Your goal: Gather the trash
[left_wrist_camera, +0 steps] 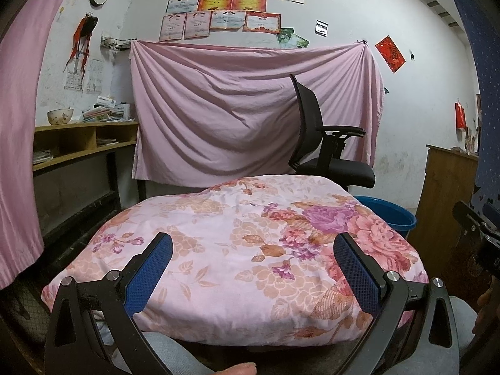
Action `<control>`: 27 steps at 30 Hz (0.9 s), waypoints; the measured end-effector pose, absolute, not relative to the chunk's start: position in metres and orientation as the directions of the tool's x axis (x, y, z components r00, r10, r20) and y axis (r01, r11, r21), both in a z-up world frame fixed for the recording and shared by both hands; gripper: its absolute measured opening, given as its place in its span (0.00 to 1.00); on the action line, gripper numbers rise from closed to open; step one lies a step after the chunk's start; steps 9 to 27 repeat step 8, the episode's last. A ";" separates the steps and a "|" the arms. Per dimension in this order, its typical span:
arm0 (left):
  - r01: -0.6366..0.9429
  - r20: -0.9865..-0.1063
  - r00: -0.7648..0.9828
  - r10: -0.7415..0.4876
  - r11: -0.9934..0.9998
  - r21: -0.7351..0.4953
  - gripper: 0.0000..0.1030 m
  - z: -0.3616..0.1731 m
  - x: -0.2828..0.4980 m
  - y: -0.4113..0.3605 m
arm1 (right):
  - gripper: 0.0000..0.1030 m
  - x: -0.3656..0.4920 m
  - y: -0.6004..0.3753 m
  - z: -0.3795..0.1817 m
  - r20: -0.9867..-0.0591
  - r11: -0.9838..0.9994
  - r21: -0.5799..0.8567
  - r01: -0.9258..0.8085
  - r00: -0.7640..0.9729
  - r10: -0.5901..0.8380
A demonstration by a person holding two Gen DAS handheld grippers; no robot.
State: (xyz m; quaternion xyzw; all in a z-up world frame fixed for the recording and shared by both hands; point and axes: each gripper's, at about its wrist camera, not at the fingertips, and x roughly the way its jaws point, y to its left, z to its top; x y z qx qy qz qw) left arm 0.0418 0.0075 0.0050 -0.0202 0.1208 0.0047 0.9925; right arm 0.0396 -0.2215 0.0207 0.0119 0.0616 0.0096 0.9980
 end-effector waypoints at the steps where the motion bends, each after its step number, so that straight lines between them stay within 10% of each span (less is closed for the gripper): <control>1: -0.014 -0.241 0.970 0.003 0.999 -0.041 0.98 0.005 0.042 0.008 | 1.00 0.040 -0.221 0.021 -0.124 1.000 0.025 -0.018 0.992 0.021; 27: -0.020 -0.243 0.970 0.008 0.999 -0.047 0.98 0.003 0.043 0.010 | 1.00 0.041 -0.222 0.020 -0.129 1.000 0.023 -0.021 0.991 0.024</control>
